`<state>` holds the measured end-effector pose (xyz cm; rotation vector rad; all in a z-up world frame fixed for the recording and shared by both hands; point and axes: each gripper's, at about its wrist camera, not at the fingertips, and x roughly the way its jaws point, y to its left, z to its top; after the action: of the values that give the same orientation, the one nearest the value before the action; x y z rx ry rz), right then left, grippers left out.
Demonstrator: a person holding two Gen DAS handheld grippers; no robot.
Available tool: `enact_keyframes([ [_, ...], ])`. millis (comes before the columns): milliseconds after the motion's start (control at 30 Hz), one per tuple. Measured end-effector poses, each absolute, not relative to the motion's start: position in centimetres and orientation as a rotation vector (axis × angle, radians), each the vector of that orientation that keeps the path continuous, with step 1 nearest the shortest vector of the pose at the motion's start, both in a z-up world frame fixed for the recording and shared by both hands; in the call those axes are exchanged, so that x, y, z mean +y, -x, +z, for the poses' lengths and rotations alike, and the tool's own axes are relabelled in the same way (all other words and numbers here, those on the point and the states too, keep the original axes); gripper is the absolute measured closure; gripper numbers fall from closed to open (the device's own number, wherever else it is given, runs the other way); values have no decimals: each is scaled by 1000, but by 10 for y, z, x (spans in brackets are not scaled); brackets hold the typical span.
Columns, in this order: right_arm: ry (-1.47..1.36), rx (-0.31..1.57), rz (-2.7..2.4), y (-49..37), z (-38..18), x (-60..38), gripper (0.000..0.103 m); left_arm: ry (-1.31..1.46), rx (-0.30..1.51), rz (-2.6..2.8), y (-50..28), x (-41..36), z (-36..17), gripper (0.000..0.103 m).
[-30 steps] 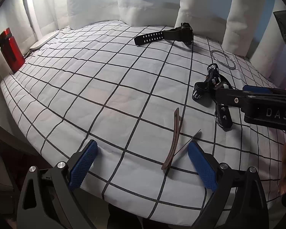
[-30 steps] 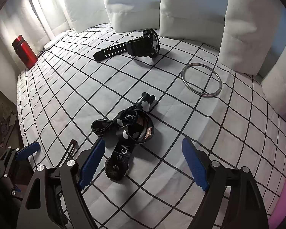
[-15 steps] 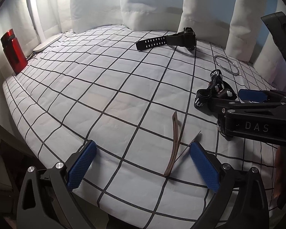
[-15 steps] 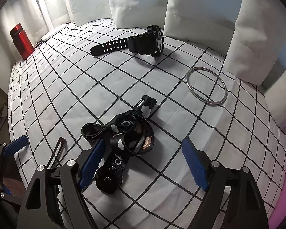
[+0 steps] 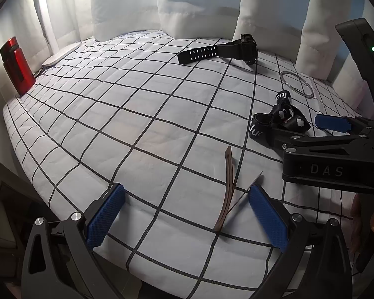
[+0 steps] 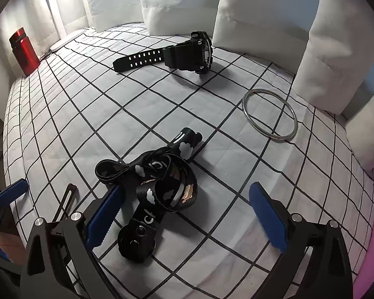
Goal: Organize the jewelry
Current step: 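Close the left gripper on the brown hairpin while the right gripper grasps the black lanyard clip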
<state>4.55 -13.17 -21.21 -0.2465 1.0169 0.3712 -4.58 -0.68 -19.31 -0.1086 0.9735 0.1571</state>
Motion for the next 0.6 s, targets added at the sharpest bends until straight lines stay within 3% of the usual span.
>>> enact_keyframes([
  [333,262,1062,385,-53,-210,-129,9,109,990,153,44,-6,-192,5],
  [467,257,1038,398,-47,-209,-129,13,111,999,152,43,-6,-192,5],
  [533,260,1017,402,-44,-205,-128,28,111,1003,149,43,-5,-192,6],
  [600,271,1003,398,-42,-200,-125,71,108,1002,149,43,-5,-191,7],
])
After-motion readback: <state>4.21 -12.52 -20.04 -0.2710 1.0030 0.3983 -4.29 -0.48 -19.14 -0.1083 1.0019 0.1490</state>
